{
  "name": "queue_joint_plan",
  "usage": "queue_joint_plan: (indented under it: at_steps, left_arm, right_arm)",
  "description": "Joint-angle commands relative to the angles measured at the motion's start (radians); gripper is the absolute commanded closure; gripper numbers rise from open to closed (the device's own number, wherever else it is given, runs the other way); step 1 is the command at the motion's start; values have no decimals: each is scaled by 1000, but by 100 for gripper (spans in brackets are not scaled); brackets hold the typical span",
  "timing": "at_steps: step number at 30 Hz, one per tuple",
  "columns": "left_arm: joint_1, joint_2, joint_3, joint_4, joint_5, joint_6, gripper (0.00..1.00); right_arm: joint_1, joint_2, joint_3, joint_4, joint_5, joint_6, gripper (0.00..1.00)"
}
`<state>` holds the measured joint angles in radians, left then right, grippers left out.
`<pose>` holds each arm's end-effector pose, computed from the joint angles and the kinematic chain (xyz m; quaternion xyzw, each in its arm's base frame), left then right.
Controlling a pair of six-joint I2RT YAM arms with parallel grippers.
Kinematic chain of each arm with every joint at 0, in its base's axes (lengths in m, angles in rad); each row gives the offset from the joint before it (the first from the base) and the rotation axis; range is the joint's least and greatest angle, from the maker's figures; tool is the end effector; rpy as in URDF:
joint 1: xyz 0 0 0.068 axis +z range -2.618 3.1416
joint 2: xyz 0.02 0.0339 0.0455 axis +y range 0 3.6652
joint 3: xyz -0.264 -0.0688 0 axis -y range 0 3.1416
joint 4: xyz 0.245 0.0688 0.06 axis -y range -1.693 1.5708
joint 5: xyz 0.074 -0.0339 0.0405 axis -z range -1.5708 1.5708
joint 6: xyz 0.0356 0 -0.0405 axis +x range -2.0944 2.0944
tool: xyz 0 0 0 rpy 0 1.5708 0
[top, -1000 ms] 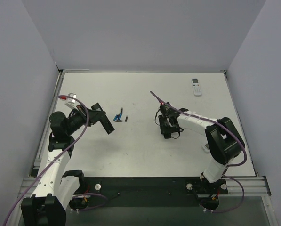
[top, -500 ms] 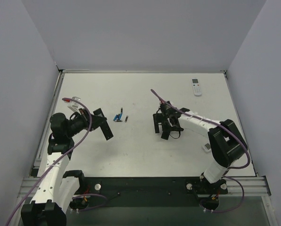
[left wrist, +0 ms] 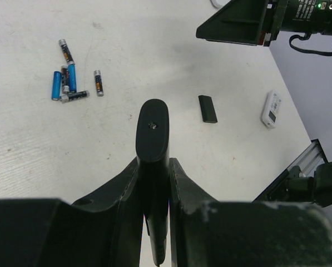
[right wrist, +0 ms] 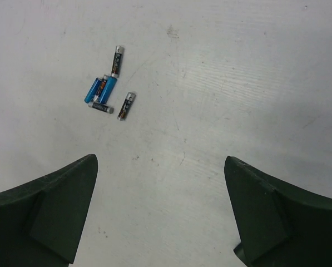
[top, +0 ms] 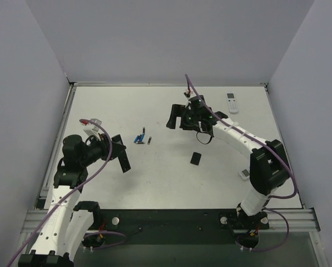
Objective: Load the batteries into the remote control
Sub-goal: Pick up the battery from the center of the board.
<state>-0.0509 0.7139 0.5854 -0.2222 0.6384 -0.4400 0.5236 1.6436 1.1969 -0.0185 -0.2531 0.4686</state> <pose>0.1662 -0.0297 0.2792 0.0259 0.7983 -0.3817 0.4652 0.3272 0.1992 0.2764 -0.0895 0.8421 0.3424 0.4069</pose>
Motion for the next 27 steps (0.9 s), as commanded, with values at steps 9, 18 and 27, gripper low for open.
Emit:
queue_joint_plan:
  at_steps: [9,18,27]
  left_arm:
    - [16,-36,56,-74,-100,86,100]
    - [16,-31,48,-54,-65,80,100]
    - [16,-25,42,-39,-52,73,100]
  right_arm:
    - [136,330,377,-242,221,197,26]
    - [205,478,504,-264,347,212,46]
    - [223,553,530,-173,278,194,55]
